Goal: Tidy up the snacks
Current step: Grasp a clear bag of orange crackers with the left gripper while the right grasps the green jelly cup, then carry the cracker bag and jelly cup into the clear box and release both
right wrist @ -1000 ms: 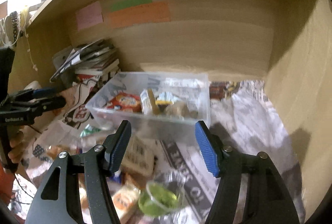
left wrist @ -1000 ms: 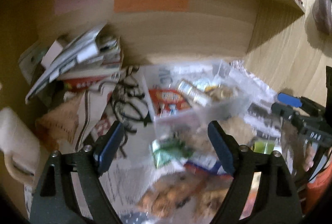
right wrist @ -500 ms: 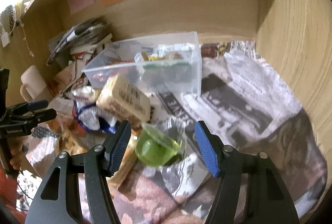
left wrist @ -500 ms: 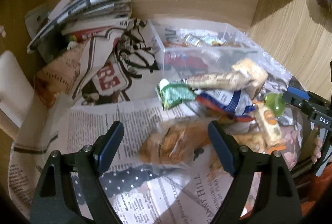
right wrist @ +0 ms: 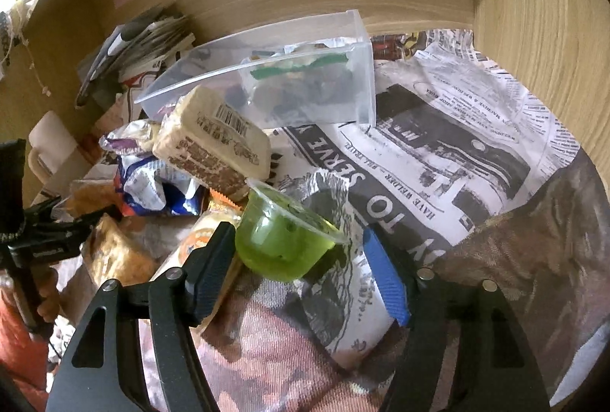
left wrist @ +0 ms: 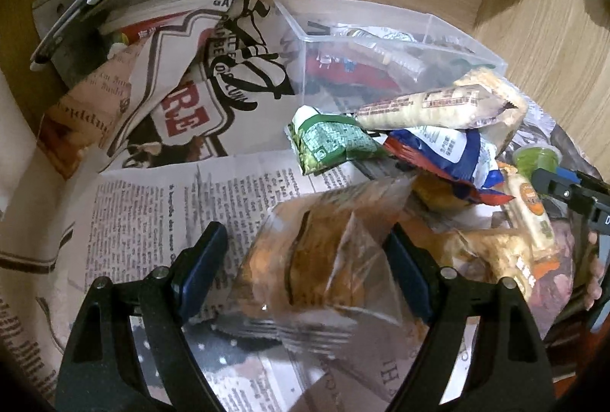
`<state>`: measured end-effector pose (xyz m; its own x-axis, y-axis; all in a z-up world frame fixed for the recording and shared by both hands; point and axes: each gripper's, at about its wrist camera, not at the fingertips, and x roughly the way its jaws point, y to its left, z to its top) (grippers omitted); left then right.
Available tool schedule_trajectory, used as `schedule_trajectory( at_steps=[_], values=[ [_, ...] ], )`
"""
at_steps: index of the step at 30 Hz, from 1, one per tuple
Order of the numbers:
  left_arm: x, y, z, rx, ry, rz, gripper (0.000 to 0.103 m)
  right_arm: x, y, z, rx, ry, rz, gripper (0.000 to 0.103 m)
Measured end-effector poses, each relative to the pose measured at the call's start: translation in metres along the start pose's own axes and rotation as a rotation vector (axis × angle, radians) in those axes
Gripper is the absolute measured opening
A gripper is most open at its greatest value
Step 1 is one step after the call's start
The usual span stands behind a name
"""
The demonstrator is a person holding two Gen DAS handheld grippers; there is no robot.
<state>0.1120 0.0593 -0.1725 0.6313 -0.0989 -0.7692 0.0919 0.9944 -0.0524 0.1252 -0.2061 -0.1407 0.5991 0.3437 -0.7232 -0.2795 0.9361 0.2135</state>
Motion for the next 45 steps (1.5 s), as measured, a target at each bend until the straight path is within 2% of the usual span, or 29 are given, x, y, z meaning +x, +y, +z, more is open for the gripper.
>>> schedule_trajectory(
  at_steps=[2, 4, 6, 9, 14, 22, 36, 45],
  values=[
    [0.0, 0.001, 0.0, 0.001, -0.01, 0.0, 0.077, 0.003, 0.0, 0.001, -0.002, 0.001, 0.003, 0.066],
    [-0.001, -0.001, -0.001, 0.002, -0.015, 0.016, 0.062, 0.004, 0.0, 0.002, -0.004, -0.003, 0.008, 0.065],
    [-0.001, 0.003, 0.0, -0.004, -0.017, 0.016, 0.052, 0.006, -0.001, 0.004, 0.001, 0.004, 0.036, 0.056],
    [-0.001, 0.009, 0.001, -0.028, -0.016, -0.003, 0.051, 0.006, -0.001, 0.003, 0.005, -0.006, 0.033, 0.056],
    [-0.007, 0.015, 0.003, -0.05, -0.026, 0.006, 0.051, 0.004, -0.002, 0.003, 0.007, -0.026, 0.011, 0.056],
    [-0.034, 0.017, 0.019, -0.06, -0.103, 0.015, 0.051, -0.013, -0.009, 0.016, 0.012, -0.08, -0.009, 0.056],
    [-0.071, -0.002, 0.082, -0.002, -0.255, 0.012, 0.051, -0.043, 0.007, 0.068, -0.081, -0.237, -0.008, 0.056],
    [-0.06, -0.013, 0.126, 0.023, -0.275, -0.01, 0.051, -0.037, 0.014, 0.098, -0.118, -0.281, 0.003, 0.056]
  ],
)
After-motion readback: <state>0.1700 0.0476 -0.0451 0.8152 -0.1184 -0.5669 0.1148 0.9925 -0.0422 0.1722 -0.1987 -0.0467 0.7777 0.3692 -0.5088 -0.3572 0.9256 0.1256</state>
